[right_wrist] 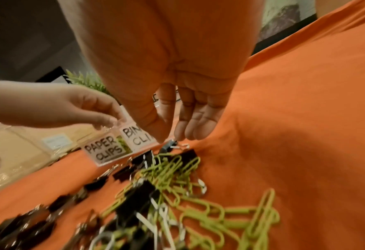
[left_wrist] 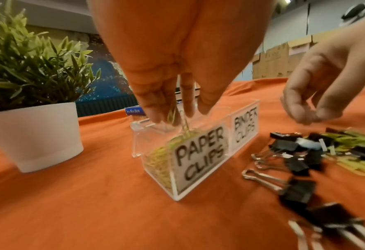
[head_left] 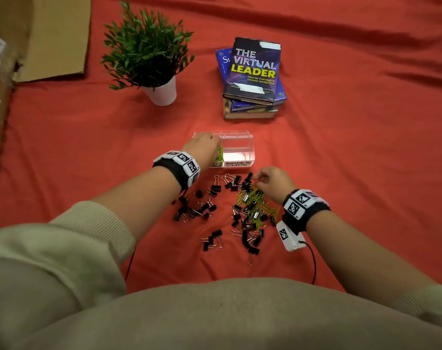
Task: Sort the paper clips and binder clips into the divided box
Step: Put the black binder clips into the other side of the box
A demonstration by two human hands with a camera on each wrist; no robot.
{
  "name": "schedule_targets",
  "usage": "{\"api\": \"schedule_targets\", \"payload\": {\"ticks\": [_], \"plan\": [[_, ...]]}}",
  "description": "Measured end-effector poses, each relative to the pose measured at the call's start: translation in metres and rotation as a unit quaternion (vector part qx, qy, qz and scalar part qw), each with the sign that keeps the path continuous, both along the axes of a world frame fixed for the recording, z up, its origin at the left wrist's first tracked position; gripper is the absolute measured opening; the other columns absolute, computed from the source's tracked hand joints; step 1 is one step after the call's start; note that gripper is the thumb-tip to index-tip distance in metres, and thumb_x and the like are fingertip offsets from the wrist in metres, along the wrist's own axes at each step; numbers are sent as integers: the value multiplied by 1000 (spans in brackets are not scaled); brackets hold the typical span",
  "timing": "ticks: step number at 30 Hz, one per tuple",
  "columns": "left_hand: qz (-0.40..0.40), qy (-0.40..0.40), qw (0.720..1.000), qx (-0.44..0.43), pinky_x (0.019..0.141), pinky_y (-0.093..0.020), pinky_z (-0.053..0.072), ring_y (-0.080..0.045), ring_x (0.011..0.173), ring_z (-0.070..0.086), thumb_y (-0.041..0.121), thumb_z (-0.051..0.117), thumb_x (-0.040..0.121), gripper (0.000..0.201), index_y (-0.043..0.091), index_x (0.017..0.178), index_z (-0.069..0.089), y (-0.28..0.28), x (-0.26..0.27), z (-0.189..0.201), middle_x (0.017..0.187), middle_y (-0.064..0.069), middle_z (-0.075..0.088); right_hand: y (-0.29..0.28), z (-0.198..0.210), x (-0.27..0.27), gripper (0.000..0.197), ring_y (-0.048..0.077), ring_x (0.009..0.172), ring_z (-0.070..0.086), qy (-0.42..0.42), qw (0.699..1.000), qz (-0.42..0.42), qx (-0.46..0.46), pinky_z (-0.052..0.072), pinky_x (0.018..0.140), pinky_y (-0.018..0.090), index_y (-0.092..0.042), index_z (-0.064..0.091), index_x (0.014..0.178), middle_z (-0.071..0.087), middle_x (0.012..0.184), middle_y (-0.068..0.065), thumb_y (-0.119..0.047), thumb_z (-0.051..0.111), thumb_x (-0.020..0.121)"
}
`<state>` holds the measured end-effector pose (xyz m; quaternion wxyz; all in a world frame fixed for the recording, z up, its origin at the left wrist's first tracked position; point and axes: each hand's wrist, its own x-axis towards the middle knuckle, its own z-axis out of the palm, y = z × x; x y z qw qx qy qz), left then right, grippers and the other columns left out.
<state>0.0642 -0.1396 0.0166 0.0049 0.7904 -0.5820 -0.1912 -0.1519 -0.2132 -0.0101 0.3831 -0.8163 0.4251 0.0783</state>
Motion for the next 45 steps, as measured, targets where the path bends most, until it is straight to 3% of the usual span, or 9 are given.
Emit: {"api": "schedule_targets", "payload": {"ticks": [4, 7, 11, 16, 20, 25, 33, 39, 45], "plan": [[-17, -32, 991, -127, 88, -37, 45, -28, 105, 49, 16, 53, 89, 21, 8, 108, 58, 22, -34, -6, 111, -10, 56, 12, -11, -2, 18, 13, 84, 54, 12, 998, 34, -41, 43, 71, 19, -16, 62, 99, 56, 92, -3, -27, 66, 84], [-71, 9, 991, -109, 87, -40, 46, -28, 101, 51, 14, 53, 88, 19, 8, 105, 61, 31, -64, -21, 107, -9, 57, 18, -15, 2, 25, 16, 90, 51, 32, 994, 60, -87, 48, 81, 29, -15, 61, 98, 54, 95, -1, -32, 68, 82], [-81, 67, 994, -29, 90, -38, 45, -24, 111, 46, 17, 50, 92, 29, 11, 120, 57, 31, -89, -37, 117, -6, 53, 21, -18, 4, 14, 22, 78, 55, 27, 996, 44, -71, 41, 64, 29, -15, 58, 83, 58, 82, 4, -23, 68, 80], [-71, 68, 995, -15, 92, -38, 46, -20, 112, 46, 22, 55, 91, 34, 18, 125, 56, 35, -86, -43, 118, -1, 55, 17, -20, -15, 9, 17, 66, 57, 4, 1000, 23, -12, 40, 52, 18, -14, 64, 94, 66, 82, 3, -19, 60, 88], [-60, 35, 998, -10, 91, -36, 44, -22, 112, 46, 28, 55, 91, 28, 16, 116, 57, 41, -79, -43, 116, -2, 54, 11, -23, -29, 24, 17, 92, 54, -6, 995, 96, -31, 42, 77, 21, -18, 65, 106, 64, 91, -2, -14, 59, 84], [-7, -9, 1000, -23, 89, -38, 43, -27, 108, 46, 22, 55, 89, 26, 9, 111, 54, 55, -76, -43, 115, -8, 51, 13, -24, -29, 20, 12, 94, 46, -6, 990, 128, -56, 38, 88, 25, -18, 63, 105, 61, 88, -5, -24, 63, 87], [4, 36, 998, -43, 99, -34, 40, -25, 113, 45, 23, 56, 90, 27, 9, 113, 56, 55, -105, -45, 116, -7, 51, 5, -15, -34, 6, 10, 66, 55, -68, 985, -62, 148, 45, 56, 20, -12, 64, 90, 61, 73, -5, -17, 62, 89], [8, 91, 995, -42, 104, -39, 41, -25, 121, 43, 22, 55, 93, 40, 13, 132, 49, 38, -114, -44, 122, -8, 53, -8, 2, -41, 7, 17, 65, 68, -198, 894, -217, 339, 58, 63, 21, -2, 63, 81, 67, 78, 13, 4, 60, 85], [0, 83, 996, -18, 101, -37, 41, -27, 115, 47, 17, 56, 89, 27, 4, 113, 54, 32, -113, -44, 115, -12, 55, -11, 6, -43, 18, 19, 64, 66, -234, 850, -266, 390, 58, 60, 23, -2, 62, 98, 63, 78, 13, 6, 50, 88]]}}
